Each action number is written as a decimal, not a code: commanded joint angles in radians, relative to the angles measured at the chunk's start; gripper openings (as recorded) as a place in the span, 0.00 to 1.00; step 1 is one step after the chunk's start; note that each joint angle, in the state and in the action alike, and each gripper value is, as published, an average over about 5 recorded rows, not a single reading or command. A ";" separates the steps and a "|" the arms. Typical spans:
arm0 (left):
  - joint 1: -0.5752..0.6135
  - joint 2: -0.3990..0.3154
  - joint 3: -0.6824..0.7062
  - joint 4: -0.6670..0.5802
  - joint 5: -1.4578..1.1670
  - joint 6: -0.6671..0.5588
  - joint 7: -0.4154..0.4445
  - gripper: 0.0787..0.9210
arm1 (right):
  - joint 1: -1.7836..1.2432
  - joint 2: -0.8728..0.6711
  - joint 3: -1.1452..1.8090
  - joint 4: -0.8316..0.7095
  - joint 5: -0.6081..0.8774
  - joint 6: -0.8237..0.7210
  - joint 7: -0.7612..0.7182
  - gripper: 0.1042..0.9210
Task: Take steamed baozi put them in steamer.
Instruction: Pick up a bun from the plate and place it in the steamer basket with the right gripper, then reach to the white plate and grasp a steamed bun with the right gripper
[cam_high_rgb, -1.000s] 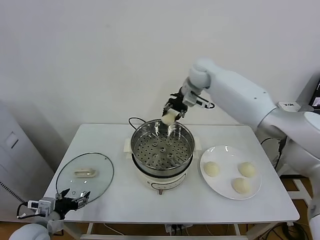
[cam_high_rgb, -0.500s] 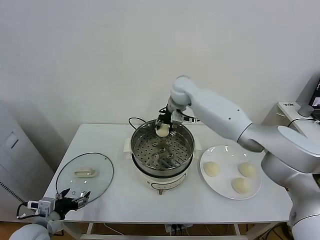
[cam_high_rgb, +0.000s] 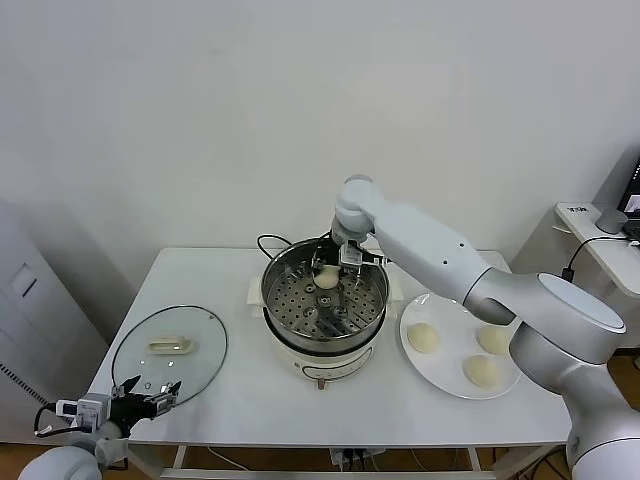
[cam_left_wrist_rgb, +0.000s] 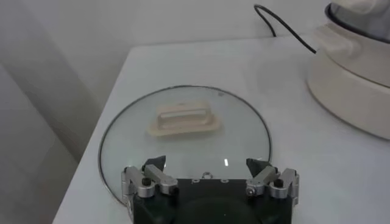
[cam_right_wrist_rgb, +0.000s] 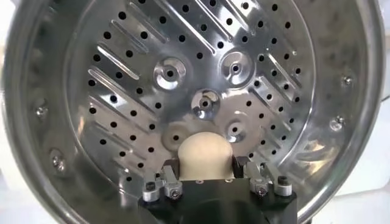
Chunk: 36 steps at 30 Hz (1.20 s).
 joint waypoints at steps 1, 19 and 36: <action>0.001 -0.001 0.001 -0.001 0.000 0.000 0.001 0.88 | -0.019 0.004 0.014 0.008 -0.040 0.049 0.018 0.70; 0.014 -0.002 -0.003 -0.024 0.006 0.000 0.001 0.88 | 0.324 -0.171 -0.220 -0.059 0.635 -0.065 -0.183 0.88; 0.008 0.005 -0.005 -0.029 0.003 0.004 0.001 0.88 | 0.388 -0.488 -0.579 0.003 1.096 -0.594 -0.175 0.88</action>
